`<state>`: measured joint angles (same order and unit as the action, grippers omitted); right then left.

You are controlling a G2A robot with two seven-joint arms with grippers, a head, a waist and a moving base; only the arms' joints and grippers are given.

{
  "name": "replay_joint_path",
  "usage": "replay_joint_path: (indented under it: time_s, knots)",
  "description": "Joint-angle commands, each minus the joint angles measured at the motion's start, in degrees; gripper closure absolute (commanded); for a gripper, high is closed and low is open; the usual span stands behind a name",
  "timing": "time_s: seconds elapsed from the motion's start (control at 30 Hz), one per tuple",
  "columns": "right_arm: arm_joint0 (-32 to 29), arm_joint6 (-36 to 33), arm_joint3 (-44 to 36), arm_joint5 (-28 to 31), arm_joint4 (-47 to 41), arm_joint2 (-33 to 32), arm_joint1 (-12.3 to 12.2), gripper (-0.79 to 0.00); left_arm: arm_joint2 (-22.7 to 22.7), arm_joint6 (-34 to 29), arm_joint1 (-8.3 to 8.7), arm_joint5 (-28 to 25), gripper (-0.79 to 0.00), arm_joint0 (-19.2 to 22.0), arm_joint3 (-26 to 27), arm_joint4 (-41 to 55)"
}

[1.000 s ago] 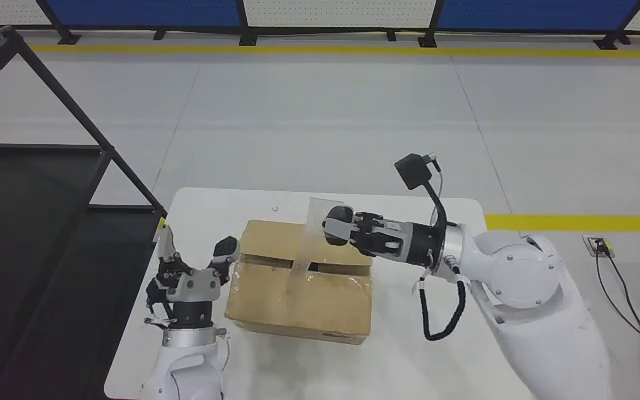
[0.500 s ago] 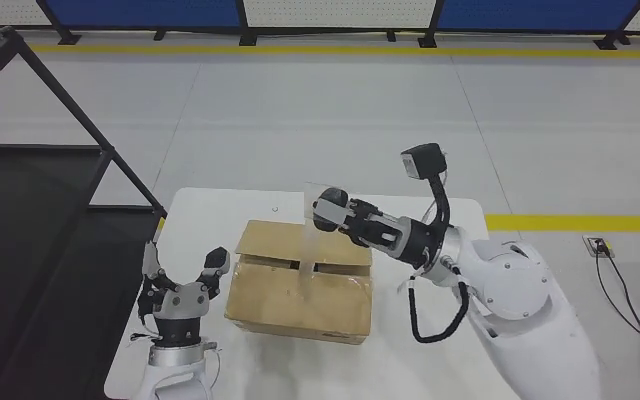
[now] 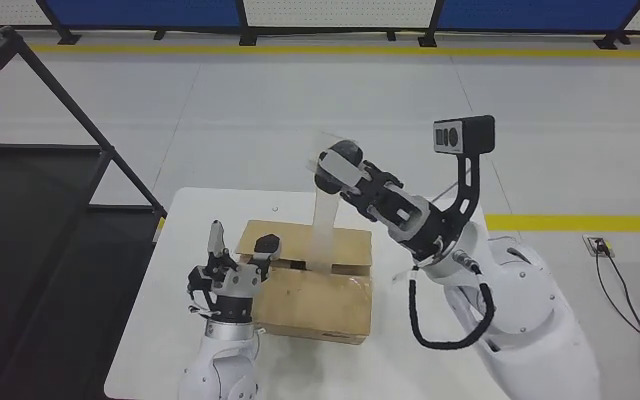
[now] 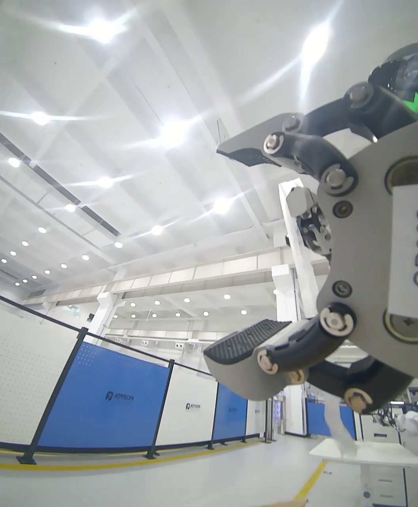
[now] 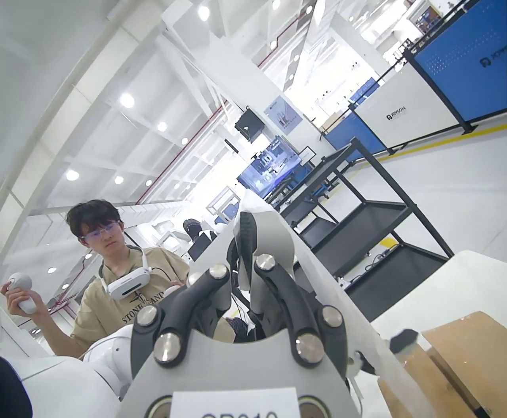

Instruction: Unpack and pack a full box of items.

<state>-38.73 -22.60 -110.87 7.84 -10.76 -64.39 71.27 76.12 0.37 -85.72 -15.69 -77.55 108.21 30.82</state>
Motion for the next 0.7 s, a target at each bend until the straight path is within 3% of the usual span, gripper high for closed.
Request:
replay_joint_path:
  time_s: [0.0, 0.33, 0.5, 0.67]
  knots:
    - [0.82, -0.22, -0.48, -1.19, 1.62, 0.46, 0.10, 0.000, -0.03, 0.72, -0.04, -0.25, -0.785, -0.08, -0.57, -0.44]
    - [0.65, -0.01, -0.52, -1.18, 1.62, 0.42, 0.10, 0.000, -0.03, 0.72, -0.04, -0.25, -0.785, -0.08, -0.57, -0.44]
    - [-0.07, 5.67, -1.55, -1.23, -0.32, -0.06, 0.66, 0.000, -1.55, -0.29, 0.11, 1.78, -0.785, 0.43, -1.96, -6.92]
    - [0.46, 11.99, -2.09, -3.22, -4.50, -0.07, 1.57, 0.000, -3.31, 1.98, -0.08, -1.75, -0.785, 1.12, -5.18, -14.23]
